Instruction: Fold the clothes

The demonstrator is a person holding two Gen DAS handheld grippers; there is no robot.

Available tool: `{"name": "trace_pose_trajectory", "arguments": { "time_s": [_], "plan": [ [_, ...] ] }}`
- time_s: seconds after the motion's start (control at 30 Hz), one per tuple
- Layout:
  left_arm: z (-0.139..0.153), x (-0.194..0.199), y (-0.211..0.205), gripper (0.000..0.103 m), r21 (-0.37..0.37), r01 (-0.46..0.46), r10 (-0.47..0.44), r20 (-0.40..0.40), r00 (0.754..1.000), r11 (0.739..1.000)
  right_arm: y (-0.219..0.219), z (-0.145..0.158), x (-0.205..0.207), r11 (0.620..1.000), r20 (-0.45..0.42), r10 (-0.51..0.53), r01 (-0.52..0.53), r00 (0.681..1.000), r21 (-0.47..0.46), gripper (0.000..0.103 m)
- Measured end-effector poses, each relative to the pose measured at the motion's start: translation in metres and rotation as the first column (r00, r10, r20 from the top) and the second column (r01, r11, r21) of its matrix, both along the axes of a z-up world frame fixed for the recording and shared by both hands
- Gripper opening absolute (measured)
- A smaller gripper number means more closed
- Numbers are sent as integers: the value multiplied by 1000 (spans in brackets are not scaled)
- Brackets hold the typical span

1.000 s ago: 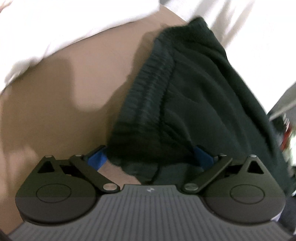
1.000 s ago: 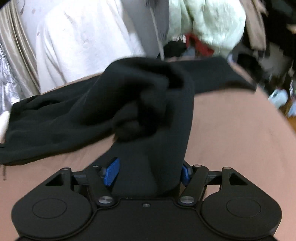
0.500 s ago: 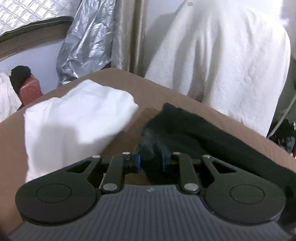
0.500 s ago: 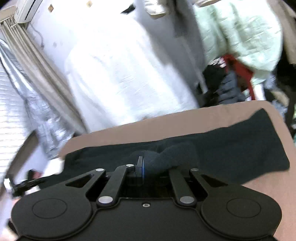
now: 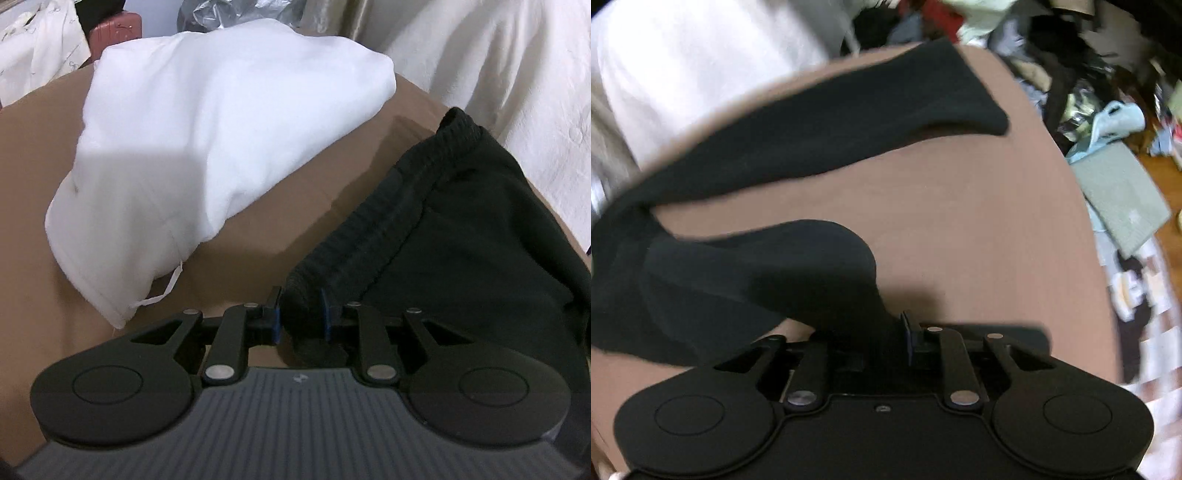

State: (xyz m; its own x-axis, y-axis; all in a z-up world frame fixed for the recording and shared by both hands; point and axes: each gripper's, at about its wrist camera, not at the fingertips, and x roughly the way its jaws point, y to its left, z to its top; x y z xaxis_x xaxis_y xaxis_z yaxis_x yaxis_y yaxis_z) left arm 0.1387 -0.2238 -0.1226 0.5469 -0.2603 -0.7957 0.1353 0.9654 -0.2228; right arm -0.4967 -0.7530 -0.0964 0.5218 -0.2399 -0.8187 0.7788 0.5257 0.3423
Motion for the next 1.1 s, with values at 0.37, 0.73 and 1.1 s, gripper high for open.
{"name": "trace_pose_trajectory", "arguments": {
  "time_s": [0.37, 0.73, 1.1],
  "plan": [
    [90, -13, -4, 19, -14, 96, -91, 231, 969, 995, 62, 26, -57, 981, 349, -50, 112, 936, -158, 47],
    [-1, -32, -9, 49, 100, -7, 15, -78, 997, 995, 94, -49, -56, 987, 244, -140, 155, 960, -41, 49],
    [-11, -138, -19, 50, -329, 158, -216, -148, 965, 931, 105, -86, -46, 917, 434, -375, 396, 819, 44, 62]
  ]
}}
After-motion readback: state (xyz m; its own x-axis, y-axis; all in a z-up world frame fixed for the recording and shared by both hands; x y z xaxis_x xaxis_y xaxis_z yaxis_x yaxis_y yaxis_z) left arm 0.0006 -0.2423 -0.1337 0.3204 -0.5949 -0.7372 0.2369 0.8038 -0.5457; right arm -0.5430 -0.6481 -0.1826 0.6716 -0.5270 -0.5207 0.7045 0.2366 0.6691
